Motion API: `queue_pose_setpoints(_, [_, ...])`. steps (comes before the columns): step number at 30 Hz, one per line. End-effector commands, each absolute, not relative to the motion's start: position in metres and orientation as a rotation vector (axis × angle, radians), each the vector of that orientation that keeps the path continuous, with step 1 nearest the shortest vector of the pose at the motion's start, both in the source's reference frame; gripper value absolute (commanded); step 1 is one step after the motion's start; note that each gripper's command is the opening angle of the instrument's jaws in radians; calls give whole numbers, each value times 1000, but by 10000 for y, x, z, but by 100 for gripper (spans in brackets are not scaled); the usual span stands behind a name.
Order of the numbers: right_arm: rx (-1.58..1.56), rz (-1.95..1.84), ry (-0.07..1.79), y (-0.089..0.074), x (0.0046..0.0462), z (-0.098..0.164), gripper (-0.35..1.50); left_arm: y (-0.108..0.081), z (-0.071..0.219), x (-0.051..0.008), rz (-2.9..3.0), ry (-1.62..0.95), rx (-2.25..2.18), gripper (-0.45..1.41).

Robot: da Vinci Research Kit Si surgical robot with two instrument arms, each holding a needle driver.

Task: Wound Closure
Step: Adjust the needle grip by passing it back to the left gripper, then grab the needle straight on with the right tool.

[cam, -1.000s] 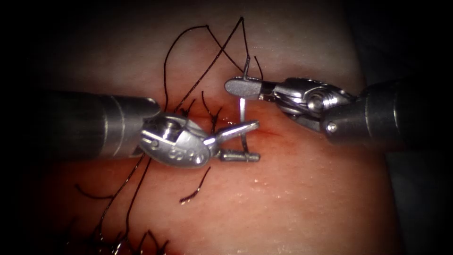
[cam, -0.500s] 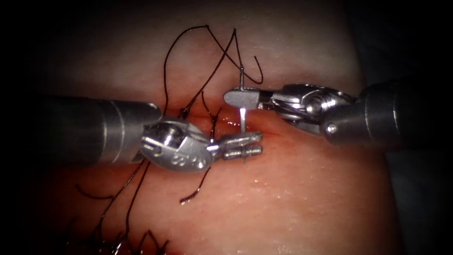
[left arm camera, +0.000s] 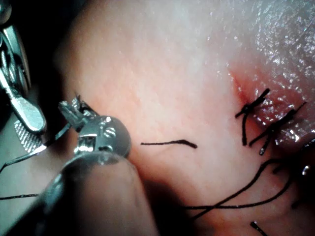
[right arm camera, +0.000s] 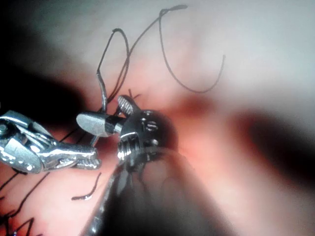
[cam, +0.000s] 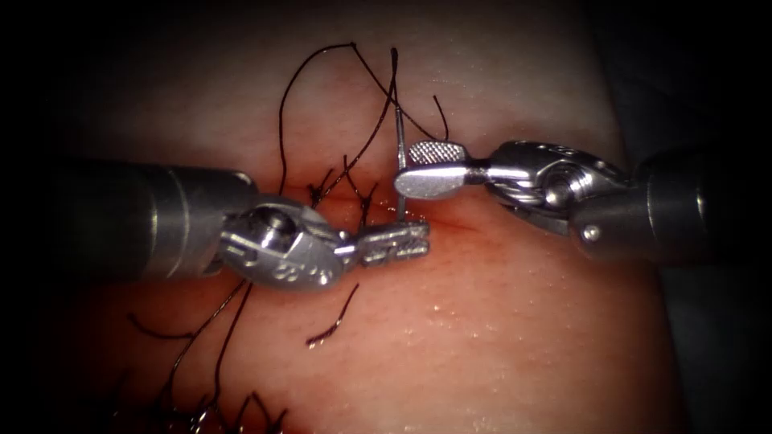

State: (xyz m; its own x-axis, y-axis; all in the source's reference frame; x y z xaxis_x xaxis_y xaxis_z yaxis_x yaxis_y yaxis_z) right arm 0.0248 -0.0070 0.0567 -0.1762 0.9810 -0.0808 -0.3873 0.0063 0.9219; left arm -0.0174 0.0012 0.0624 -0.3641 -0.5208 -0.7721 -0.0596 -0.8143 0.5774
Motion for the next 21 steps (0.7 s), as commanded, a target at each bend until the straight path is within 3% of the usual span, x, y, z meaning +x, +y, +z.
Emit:
queue_pose_setpoints(1, [819, 1499, 1046, -69, 255, 572, 110, 11, 630, -182, -2246, -785, 1533, -45])
queue_pose_setpoints(12, [978, 1509, 1016, -69, 262, 574, 106, 3, 628, -191, -2243, -867, 1368, -45])
queue_pose_setpoints(21, [1024, 1460, 1096, -73, 275, 578, 93, -4, 610, -190, -2218, -860, 1396, -45])
